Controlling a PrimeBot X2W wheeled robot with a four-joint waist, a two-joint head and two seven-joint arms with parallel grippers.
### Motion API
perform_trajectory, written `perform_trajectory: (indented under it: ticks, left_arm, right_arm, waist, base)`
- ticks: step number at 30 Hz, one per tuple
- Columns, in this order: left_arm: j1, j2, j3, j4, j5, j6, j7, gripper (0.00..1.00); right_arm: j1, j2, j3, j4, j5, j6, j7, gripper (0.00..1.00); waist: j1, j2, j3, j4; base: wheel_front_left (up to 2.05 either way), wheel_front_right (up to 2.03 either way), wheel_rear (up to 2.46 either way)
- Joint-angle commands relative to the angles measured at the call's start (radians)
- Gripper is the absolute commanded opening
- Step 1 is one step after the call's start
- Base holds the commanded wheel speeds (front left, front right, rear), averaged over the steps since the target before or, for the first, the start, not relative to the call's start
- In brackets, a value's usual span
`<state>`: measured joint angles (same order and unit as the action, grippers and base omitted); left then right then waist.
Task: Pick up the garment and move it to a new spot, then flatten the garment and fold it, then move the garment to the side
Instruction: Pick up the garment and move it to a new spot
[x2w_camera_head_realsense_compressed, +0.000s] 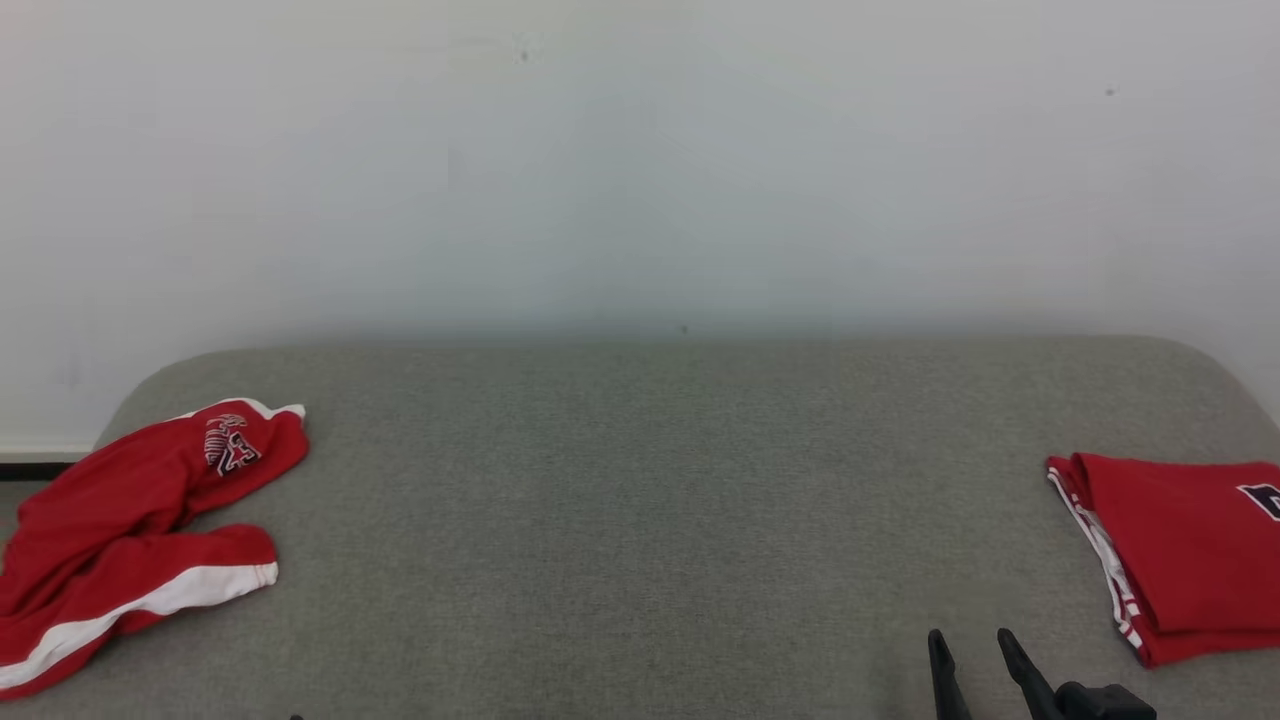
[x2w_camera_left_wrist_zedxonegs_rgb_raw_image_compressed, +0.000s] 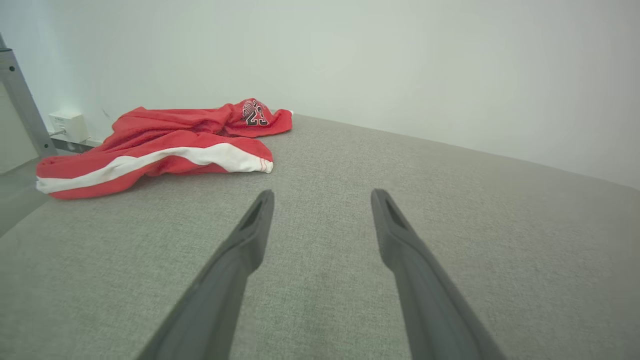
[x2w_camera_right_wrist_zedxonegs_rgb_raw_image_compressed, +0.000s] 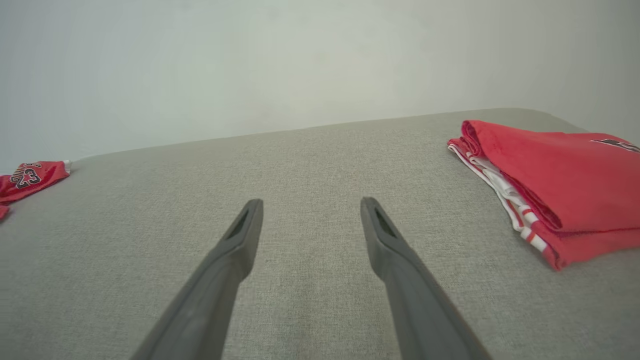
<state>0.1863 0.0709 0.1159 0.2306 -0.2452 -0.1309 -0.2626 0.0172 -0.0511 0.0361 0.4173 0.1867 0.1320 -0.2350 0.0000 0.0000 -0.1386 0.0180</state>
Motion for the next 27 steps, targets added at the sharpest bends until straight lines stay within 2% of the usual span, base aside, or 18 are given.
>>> perform_trajectory:
  ticks: [1,16,20,27]
  left_arm:
    - [0.004,0.009,0.008,-0.003,-0.002,0.001,-0.002,1.0]
    - [0.021,0.059,0.027,-0.013,0.001,0.001,-0.002,1.0]
    - [0.028,0.062,0.038,-0.017,0.0,0.001,-0.002,1.0]
    - [0.044,0.037,0.121,-0.049,-0.015,0.001,-0.002,1.0]
  right_arm:
    - [0.008,0.001,0.006,0.002,0.009,-0.003,-0.005,1.0]
    - [0.0,0.001,0.053,0.032,0.069,-0.003,-0.028,1.0]
    - [-0.011,0.001,0.068,0.035,0.07,-0.003,-0.029,1.0]
    - [-0.073,0.001,0.131,0.05,0.076,-0.003,-0.03,1.0]
  waist:
    - [0.0,0.0,-0.002,0.052]
    - [0.0,0.0,-0.013,0.338]
    - [0.0,0.0,-0.01,0.384]
    - [0.0,0.0,0.026,0.424]
  base:
    - [0.0,0.0,0.0]
    - [0.0,0.0,0.0]
    - [0.0,0.0,0.0]
    - [0.0,0.0,0.0]
